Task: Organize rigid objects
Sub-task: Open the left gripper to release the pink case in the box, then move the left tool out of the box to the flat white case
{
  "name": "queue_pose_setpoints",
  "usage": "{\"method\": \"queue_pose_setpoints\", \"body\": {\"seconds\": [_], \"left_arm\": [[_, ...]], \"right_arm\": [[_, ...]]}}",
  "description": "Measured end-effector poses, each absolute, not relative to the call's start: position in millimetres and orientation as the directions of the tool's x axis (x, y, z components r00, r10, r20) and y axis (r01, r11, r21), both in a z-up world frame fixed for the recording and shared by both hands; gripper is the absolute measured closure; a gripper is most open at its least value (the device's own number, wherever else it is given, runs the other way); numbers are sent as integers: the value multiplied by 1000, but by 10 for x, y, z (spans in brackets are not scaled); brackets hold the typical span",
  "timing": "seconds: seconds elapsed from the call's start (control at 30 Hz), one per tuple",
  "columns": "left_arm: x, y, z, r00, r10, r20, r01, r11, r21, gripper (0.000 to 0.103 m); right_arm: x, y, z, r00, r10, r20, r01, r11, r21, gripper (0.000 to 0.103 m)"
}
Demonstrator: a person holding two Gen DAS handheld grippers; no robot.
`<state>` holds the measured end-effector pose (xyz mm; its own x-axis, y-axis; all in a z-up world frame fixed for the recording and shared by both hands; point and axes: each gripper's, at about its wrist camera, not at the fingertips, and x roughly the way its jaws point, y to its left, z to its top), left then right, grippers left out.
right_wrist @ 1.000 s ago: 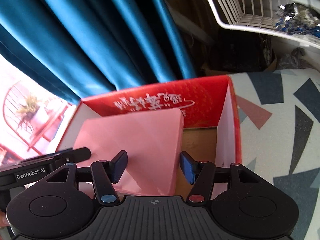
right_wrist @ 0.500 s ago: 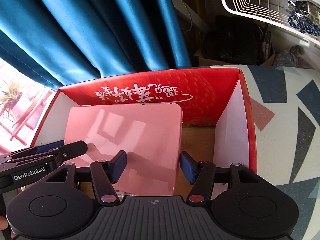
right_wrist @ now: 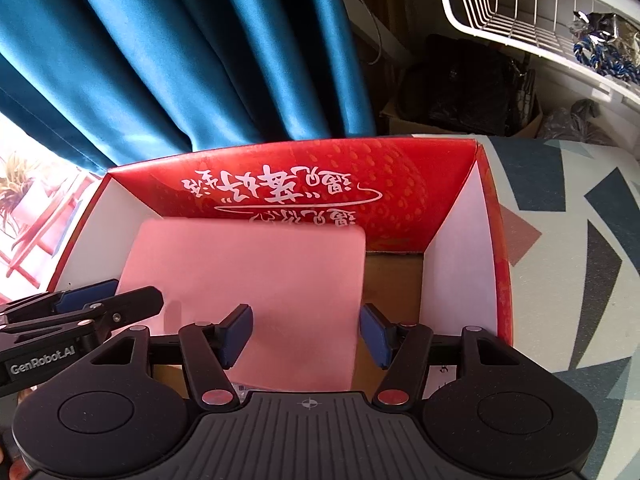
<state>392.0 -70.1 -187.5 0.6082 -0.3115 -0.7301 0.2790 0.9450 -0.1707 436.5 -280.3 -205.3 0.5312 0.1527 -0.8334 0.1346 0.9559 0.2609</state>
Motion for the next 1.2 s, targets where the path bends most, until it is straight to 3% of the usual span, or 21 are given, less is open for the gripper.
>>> {"method": "queue_pose_setpoints", "body": {"seconds": [0.33, 0.43, 0.5, 0.73, 0.97, 1.2], "left_arm": [[3592, -765, -1672, 656, -298, -693, 344, 936, -77, 46], [3489, -737, -1608, 671, -293, -681, 345, 937, -63, 35], [3430, -713, -1565, 681, -286, -674, 343, 938, -51, 28], [3267, -647, -1425, 695, -256, -672, 338, 941, -8, 10], [3083, -587, -1252, 718, -216, -661, 318, 947, 36, 0], [2771, -429, -1112, 723, -215, -657, 311, 950, 31, 0]], "right_arm": [[4164, -2687, -1961, 553, 128, -823, 108, 969, 223, 39], [4079, -2636, -1892, 554, 116, -824, 118, 969, 216, 31], [4024, -2582, -1837, 558, 83, -826, 125, 975, 182, 12], [3815, -2515, -1643, 566, 13, -824, 176, 975, 137, 2], [3549, -2491, -1477, 575, -27, -818, 219, 968, 122, 0], [3223, -2479, -1350, 606, -17, -795, 214, 966, 143, 0]]}}
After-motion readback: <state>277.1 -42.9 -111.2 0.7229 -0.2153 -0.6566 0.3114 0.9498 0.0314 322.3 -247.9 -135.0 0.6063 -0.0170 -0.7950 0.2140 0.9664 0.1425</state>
